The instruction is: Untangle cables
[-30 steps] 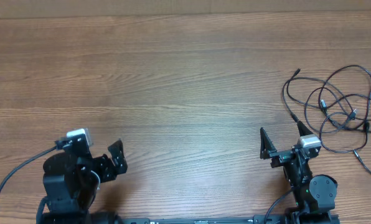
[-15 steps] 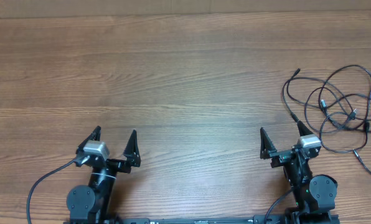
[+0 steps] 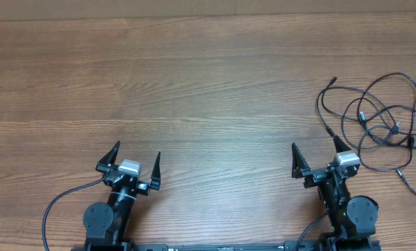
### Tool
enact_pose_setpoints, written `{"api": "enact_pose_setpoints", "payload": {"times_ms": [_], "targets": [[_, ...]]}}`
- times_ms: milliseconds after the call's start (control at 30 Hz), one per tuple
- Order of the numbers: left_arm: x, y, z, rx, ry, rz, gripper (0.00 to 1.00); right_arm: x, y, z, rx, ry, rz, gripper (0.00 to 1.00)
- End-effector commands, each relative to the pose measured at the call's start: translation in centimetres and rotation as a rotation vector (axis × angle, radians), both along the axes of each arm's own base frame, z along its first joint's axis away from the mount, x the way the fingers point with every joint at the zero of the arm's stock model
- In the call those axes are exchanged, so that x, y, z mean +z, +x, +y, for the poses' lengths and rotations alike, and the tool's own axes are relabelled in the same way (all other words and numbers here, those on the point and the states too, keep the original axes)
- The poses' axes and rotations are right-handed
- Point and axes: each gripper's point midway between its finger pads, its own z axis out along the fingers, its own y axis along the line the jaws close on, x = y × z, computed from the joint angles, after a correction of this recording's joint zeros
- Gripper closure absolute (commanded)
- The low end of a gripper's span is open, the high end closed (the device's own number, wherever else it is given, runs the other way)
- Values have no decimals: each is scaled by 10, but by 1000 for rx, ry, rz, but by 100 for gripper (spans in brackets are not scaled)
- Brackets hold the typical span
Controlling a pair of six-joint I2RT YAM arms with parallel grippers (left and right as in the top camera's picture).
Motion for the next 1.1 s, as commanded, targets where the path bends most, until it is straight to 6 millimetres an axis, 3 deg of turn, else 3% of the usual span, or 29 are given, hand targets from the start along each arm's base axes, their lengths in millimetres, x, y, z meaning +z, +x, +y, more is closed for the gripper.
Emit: {"api": "enact_pose_setpoints", "payload": {"times_ms": [0, 500, 533, 567, 733, 900, 1067], "targets": [[-1, -1, -4, -19, 21, -7, 0, -2, 0, -2, -9, -4, -3, 0], [-1, -1, -4, -19, 21, -6, 0, -2, 0, -2, -9, -4, -3, 0], [-1, 0, -1, -1, 23, -7, 0, -2, 0, -2, -9, -4, -3, 0], [-4, 3, 16, 95, 29, 5, 0, -2, 0, -2, -9, -4, -3, 0], [-3, 4, 41, 260, -121, 20, 0, -2, 0, -2, -9, -4, -3, 0], [0, 2, 64, 395, -129, 0, 0, -2, 0, -2, -9, -4, -3, 0], [0, 3, 55, 341, -130, 5, 0, -2, 0, -2, -9, -4, -3, 0]]}}
